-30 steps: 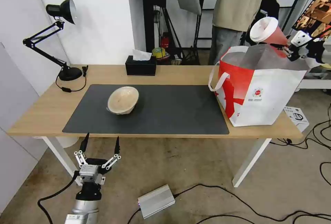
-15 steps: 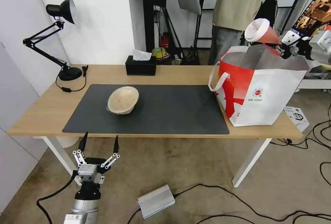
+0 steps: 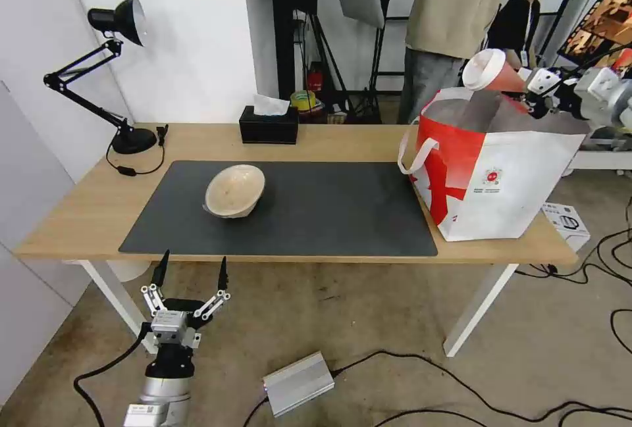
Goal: Pick up the trash from the table and place it into the takeout bag.
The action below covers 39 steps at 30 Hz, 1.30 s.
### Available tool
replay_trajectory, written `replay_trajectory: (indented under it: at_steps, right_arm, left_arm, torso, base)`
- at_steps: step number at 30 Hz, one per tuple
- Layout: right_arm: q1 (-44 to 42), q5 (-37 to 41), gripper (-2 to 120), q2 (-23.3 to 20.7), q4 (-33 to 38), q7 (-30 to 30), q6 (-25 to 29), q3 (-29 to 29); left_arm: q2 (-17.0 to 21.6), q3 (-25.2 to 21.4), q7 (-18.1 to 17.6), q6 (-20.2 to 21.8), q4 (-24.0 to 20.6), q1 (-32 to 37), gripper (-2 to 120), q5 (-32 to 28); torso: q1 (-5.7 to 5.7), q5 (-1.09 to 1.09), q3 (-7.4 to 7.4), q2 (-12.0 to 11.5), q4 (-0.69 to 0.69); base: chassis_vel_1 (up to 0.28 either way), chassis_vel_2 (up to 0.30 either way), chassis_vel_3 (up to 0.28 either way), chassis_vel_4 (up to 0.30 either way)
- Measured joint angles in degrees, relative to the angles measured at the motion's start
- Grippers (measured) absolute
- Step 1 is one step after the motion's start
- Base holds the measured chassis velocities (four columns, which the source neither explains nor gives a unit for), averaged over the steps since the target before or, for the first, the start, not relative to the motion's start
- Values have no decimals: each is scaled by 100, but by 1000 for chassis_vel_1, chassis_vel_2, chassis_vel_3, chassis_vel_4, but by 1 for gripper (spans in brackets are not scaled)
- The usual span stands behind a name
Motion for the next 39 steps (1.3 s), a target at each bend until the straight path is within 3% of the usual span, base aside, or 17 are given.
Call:
replay_trajectory:
  at_steps: [39]
  right_arm:
    - [64, -607, 3, 680, -1090, 178, 307, 7]
  left_arm:
    - [90, -10, 15, -36, 153, -33, 100, -77]
  torso:
    - [0, 0, 0, 1, 0]
  base:
    - [0, 0, 0, 0]
